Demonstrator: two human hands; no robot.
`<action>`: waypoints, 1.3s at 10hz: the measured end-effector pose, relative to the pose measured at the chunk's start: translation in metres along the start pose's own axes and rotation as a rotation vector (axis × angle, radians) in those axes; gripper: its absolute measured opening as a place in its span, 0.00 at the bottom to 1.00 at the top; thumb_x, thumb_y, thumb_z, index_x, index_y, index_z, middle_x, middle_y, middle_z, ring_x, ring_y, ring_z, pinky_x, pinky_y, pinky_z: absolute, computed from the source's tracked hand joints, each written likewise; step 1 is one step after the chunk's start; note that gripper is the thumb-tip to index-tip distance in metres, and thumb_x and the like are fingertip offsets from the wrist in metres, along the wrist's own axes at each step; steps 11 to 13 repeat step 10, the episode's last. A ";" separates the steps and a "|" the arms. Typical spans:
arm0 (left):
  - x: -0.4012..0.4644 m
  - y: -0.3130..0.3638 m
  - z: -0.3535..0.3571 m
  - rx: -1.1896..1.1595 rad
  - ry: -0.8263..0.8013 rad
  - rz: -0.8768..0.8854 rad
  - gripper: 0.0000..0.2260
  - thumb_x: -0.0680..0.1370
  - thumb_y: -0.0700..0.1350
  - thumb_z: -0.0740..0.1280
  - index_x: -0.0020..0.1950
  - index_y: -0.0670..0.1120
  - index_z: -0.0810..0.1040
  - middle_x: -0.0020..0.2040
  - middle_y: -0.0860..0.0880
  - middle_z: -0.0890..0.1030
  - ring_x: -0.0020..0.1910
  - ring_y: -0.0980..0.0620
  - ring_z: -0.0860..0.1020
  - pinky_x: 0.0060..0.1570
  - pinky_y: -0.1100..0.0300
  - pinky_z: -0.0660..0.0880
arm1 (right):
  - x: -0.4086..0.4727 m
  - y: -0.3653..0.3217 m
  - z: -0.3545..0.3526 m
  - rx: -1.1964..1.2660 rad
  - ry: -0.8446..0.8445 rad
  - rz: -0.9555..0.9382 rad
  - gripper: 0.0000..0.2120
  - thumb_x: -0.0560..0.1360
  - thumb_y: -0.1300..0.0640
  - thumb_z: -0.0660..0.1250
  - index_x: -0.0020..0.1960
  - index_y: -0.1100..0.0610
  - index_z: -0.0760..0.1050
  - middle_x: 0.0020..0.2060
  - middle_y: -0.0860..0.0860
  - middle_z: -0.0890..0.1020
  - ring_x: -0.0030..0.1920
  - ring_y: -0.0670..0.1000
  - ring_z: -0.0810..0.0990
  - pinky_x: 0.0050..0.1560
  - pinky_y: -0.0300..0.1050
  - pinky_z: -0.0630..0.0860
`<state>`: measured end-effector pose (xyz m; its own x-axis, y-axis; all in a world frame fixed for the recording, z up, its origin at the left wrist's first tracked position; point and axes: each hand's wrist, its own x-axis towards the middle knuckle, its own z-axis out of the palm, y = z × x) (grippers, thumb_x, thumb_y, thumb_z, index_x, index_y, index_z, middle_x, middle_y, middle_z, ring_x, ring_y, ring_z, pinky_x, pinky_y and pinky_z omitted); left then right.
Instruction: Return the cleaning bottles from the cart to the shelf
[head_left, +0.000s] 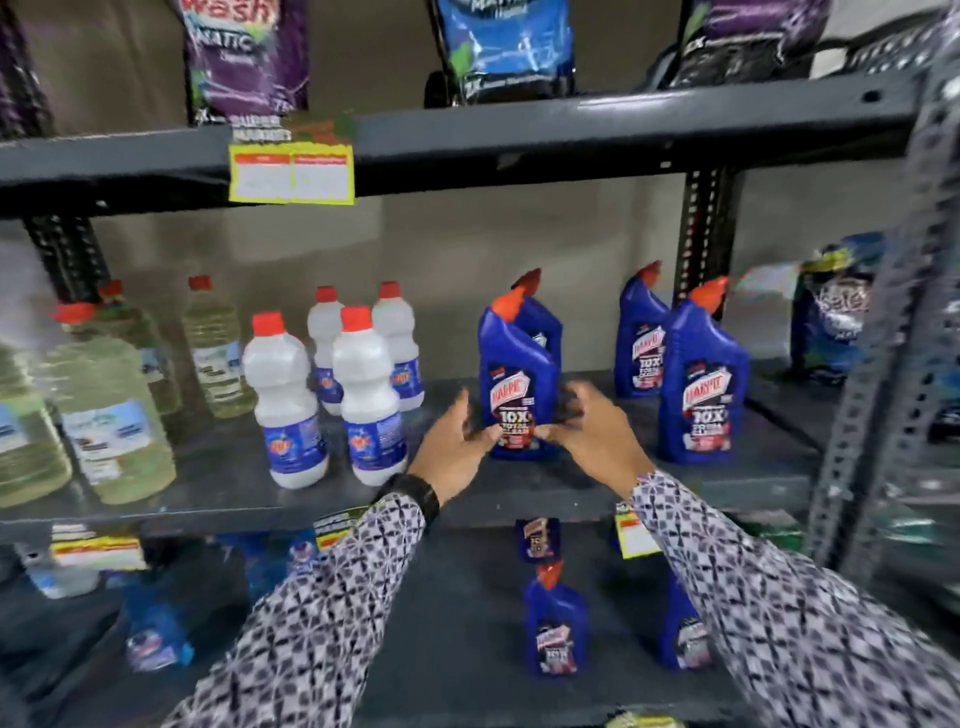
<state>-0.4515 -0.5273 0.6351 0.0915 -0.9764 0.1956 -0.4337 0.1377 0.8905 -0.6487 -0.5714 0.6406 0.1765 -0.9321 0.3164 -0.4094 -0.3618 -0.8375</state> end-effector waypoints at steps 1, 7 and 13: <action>0.006 0.002 0.008 0.062 0.056 0.040 0.19 0.80 0.42 0.72 0.71 0.44 0.77 0.65 0.42 0.85 0.61 0.46 0.84 0.68 0.46 0.79 | 0.011 0.005 -0.001 -0.044 -0.055 -0.054 0.24 0.73 0.57 0.79 0.66 0.54 0.75 0.60 0.52 0.85 0.58 0.51 0.85 0.62 0.52 0.81; -0.001 -0.009 0.017 -0.091 0.034 0.088 0.30 0.72 0.40 0.81 0.73 0.44 0.77 0.60 0.44 0.87 0.57 0.45 0.87 0.52 0.62 0.85 | -0.015 0.029 -0.025 0.027 -0.062 -0.122 0.22 0.80 0.57 0.71 0.72 0.56 0.71 0.65 0.53 0.82 0.60 0.46 0.81 0.53 0.35 0.78; -0.010 0.000 0.019 -0.055 0.116 0.134 0.33 0.76 0.44 0.77 0.79 0.47 0.70 0.67 0.47 0.83 0.62 0.53 0.85 0.53 0.66 0.83 | -0.039 0.026 -0.037 0.007 0.112 -0.082 0.27 0.79 0.56 0.72 0.76 0.53 0.70 0.62 0.50 0.83 0.58 0.45 0.83 0.63 0.47 0.81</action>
